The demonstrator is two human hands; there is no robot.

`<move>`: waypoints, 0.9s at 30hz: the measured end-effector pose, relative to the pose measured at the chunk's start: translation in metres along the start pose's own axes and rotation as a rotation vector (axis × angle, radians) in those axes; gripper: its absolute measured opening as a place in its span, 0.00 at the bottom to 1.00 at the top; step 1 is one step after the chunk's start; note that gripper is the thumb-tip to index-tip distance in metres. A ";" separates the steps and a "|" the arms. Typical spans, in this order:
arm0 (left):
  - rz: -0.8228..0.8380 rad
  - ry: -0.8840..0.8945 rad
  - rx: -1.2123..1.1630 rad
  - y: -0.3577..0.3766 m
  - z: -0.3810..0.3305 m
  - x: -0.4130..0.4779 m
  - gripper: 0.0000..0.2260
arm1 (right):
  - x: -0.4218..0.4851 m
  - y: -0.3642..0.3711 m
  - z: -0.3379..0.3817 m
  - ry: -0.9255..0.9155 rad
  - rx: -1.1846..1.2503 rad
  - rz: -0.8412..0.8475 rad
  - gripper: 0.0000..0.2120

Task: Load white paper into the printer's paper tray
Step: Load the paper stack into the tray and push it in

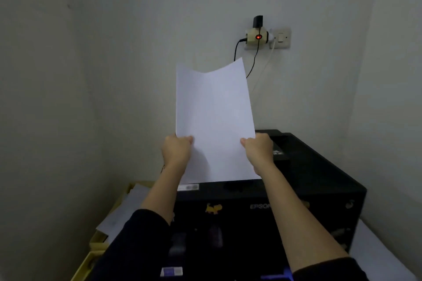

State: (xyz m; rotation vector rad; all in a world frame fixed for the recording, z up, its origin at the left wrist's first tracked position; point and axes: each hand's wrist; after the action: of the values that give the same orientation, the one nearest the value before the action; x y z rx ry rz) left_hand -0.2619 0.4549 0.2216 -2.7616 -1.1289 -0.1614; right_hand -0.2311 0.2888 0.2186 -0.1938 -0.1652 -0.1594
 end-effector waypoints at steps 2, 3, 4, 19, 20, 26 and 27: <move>0.033 -0.028 0.000 0.004 0.004 -0.021 0.14 | -0.012 -0.021 -0.007 0.069 0.010 0.022 0.13; 0.043 -0.045 0.006 0.005 0.007 -0.033 0.15 | -0.019 -0.033 -0.011 0.102 0.014 0.029 0.15; 0.053 -0.054 0.022 0.006 0.011 -0.045 0.16 | -0.027 -0.044 -0.016 0.136 0.018 0.033 0.16; 0.170 -0.313 -0.022 -0.008 0.116 -0.228 0.15 | -0.157 -0.148 -0.145 0.422 0.077 0.099 0.18; 0.181 -0.329 -0.034 -0.011 0.126 -0.238 0.14 | -0.168 -0.151 -0.154 0.445 0.075 0.099 0.18; 0.212 -0.422 -0.037 -0.035 0.180 -0.294 0.13 | -0.226 -0.164 -0.201 0.606 0.029 0.112 0.17; 0.217 -0.436 -0.046 -0.039 0.186 -0.302 0.14 | -0.234 -0.166 -0.207 0.622 0.015 0.105 0.18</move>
State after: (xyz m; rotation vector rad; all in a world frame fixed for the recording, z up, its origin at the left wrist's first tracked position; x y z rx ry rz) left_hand -0.4959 0.3090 -0.0044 -3.0204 -0.8985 0.4665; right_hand -0.4571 0.1192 0.0057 -0.1299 0.4616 -0.1079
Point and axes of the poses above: each hand's wrist, its own x-axis towards the middle knuckle, its own y-axis out of the palm, z = x × y, and after that the axes turned 1 degree about -x, right-handed
